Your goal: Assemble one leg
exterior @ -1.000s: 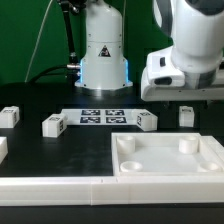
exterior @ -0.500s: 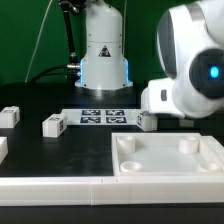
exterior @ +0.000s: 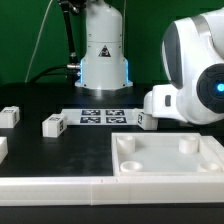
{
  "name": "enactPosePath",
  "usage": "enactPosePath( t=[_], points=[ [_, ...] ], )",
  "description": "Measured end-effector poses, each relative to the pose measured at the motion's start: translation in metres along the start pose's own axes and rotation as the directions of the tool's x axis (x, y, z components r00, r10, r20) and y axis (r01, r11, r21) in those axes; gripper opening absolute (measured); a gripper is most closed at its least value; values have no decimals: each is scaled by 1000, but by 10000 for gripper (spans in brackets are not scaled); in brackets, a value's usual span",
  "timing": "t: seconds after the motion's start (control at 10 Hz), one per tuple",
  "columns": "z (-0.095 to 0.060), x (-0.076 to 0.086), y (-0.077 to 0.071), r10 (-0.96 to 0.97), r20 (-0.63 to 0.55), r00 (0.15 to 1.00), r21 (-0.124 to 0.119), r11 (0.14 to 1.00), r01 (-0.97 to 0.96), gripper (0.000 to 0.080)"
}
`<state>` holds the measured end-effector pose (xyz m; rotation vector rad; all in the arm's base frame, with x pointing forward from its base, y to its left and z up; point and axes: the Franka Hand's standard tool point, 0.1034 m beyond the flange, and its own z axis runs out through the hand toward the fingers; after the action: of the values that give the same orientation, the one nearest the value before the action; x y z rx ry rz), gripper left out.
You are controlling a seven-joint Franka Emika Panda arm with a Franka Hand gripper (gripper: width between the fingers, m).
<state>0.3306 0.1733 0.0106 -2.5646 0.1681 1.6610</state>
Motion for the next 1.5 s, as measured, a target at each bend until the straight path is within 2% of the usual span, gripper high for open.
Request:
enactPosePath(
  t=[0.2, 0.3, 0.9, 1.1, 1.3, 1.4, 1.5],
  points=[
    [0, 0, -1, -2, -1, 1000, 0, 1000, 2, 376],
    [0, 0, -1, -2, 0, 1000, 0, 1000, 2, 286],
    [-1, -1, 0, -6, 0, 1000, 1, 1000, 6, 287],
    [-24, -18, 6, -26, -25, 999, 15, 1000, 26, 287],
    [-44, -42, 10, -28, -39, 999, 14, 999, 29, 287],
    [-51, -48, 10, -31, -58, 998, 14, 999, 32, 287],
    [-49, -49, 11, -30, -57, 998, 12, 999, 31, 287]
  ],
)
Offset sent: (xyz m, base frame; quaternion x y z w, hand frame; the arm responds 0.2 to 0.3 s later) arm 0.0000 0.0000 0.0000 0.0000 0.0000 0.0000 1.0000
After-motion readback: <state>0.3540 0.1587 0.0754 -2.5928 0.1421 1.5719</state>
